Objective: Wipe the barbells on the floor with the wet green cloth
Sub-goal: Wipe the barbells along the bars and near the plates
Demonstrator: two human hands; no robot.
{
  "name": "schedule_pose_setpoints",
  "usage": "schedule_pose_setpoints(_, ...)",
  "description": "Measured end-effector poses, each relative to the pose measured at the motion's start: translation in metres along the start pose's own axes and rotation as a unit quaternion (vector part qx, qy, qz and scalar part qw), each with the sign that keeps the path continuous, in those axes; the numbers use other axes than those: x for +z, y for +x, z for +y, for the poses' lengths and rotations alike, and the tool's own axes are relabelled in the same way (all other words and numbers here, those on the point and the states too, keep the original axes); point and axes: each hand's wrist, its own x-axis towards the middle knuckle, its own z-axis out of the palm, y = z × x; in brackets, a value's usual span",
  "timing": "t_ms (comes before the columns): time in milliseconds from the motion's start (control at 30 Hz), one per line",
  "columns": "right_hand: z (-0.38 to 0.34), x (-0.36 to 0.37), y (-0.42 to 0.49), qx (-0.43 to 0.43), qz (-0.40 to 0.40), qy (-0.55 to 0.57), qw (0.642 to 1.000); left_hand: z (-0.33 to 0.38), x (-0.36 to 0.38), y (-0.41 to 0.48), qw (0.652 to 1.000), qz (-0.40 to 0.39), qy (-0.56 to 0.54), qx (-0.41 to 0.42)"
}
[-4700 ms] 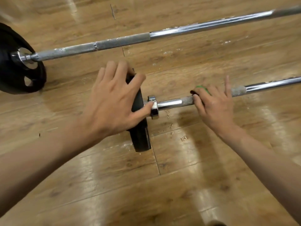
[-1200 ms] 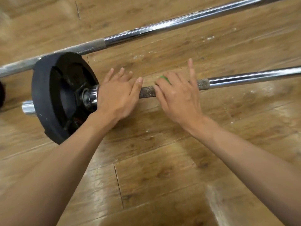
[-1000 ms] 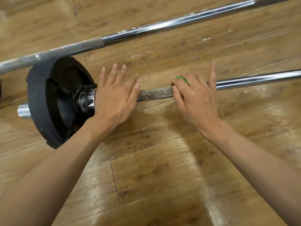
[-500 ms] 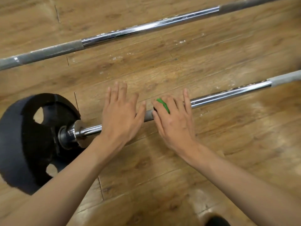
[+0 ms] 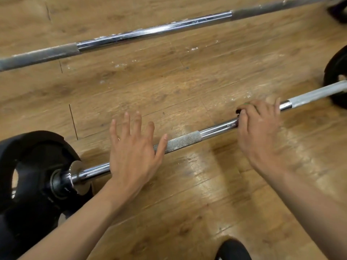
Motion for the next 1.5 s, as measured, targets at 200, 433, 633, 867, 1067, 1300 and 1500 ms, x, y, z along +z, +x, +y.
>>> schedule_pose_setpoints(200,-0.097,0.012,-0.056,-0.195,-0.032,0.121,0.973,0.001,0.002,-0.004,1.000,-0.003,0.004,0.004)
schedule_pose_setpoints(433,0.026,0.005,-0.002,-0.034,0.017,0.010,0.999,-0.001,0.004,-0.004,1.000,0.007,0.000,0.005)
schedule_pose_setpoints(633,-0.046,0.013,-0.025,-0.028,0.025,0.053,0.998,0.000,0.004,-0.001,1.000,0.012,0.004,0.006)
schedule_pose_setpoints(867,-0.039,0.012,-0.028,-0.208,-0.018,0.063,0.976,-0.006,0.003,0.004,1.000,-0.004,-0.013,0.007)
schedule_pose_setpoints(1067,0.032,0.010,0.006,0.024,0.037,0.011,0.999,-0.005,0.005,0.007,1.000,0.011,0.003,0.008)
schedule_pose_setpoints(1300,-0.094,0.028,-0.054,-0.115,0.025,0.126,0.985,-0.006,0.004,0.012,1.000,-0.003,-0.004,0.022)
schedule_pose_setpoints(1500,-0.007,0.017,-0.019,-0.169,0.017,0.040,0.985,-0.014,0.004,0.013,0.998,-0.015,-0.018,0.056)
